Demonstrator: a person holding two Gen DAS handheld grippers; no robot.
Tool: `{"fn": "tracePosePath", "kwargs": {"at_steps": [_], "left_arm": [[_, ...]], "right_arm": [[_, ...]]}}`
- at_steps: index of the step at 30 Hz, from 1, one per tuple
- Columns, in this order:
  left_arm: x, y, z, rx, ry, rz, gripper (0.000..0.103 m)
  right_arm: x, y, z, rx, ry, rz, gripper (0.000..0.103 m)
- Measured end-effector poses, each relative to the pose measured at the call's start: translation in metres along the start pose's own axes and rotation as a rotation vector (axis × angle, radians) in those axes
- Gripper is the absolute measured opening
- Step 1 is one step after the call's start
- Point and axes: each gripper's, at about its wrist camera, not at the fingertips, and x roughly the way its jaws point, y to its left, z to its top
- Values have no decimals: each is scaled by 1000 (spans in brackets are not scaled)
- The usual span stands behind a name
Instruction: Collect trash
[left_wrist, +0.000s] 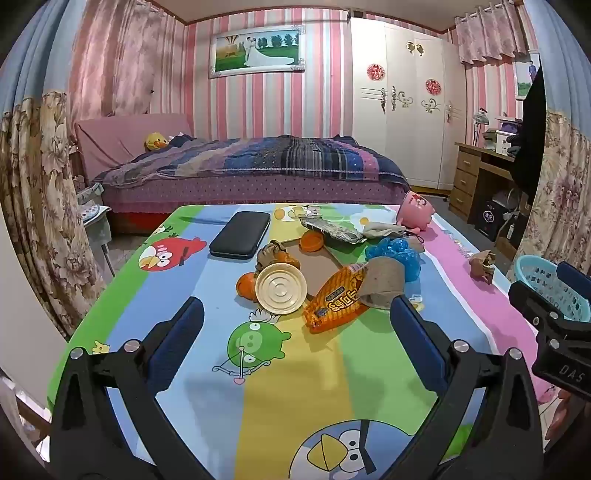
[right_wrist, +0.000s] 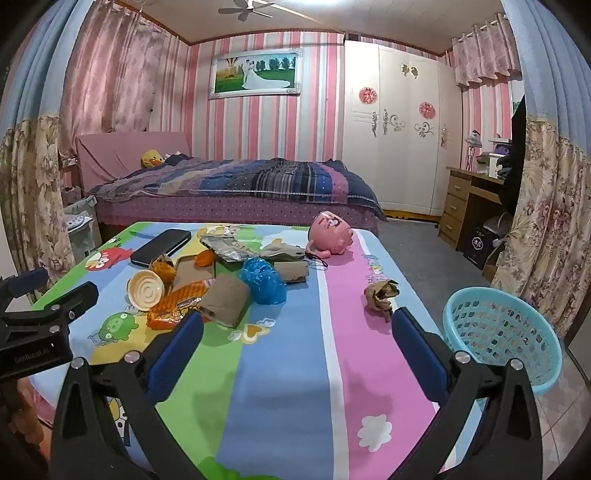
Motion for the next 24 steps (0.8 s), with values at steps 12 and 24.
{"fn": "tracePosePath", "kwargs": {"at_steps": [12,24], "left_arm": [[-1,0,0,3,-3,1,98],[-1,0,0,3,-2,1,98]], "right_arm": [[-2,-10,2,2,-11,-8,99],[-1,-4,1,-3,-15,-19,99]]}}
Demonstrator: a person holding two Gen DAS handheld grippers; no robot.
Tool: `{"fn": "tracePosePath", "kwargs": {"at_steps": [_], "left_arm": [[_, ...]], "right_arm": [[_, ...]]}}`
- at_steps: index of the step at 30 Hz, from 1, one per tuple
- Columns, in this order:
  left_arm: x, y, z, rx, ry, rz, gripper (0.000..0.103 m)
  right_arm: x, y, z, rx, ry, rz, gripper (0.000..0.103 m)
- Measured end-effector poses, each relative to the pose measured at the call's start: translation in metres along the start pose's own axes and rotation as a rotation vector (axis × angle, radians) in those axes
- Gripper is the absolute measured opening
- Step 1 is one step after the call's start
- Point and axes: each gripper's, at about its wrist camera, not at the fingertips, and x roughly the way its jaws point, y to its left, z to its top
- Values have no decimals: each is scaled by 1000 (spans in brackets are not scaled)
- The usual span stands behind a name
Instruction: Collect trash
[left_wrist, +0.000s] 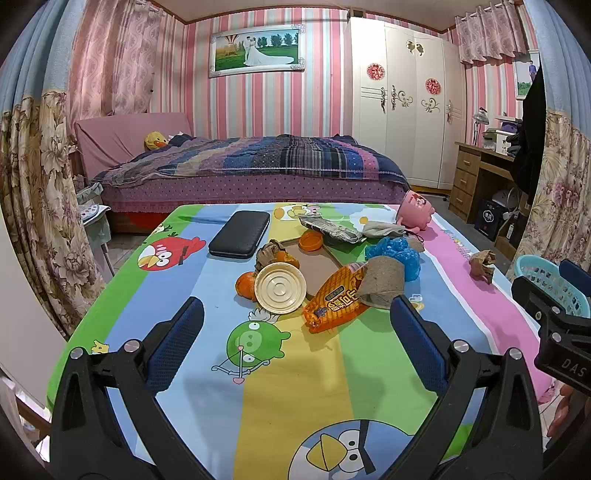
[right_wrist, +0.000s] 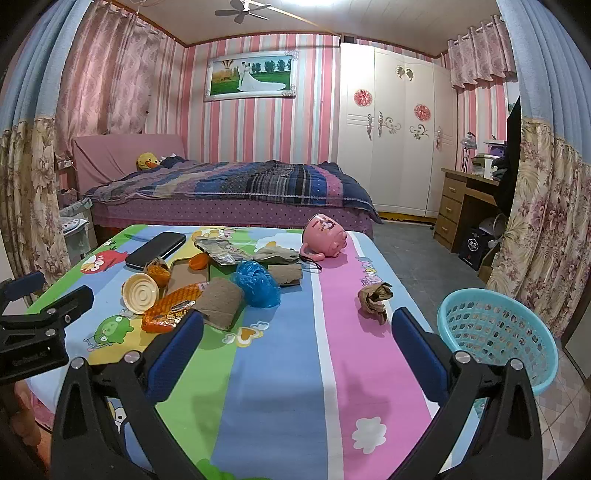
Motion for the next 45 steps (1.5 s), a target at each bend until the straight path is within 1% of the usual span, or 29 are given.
{"fn": "tracePosePath", "kwargs": {"at_steps": [45], "left_arm": [[2,-2,1,4,2,3,98]], "right_arm": [[4,-3,-1,-2,3,-17,99]]}}
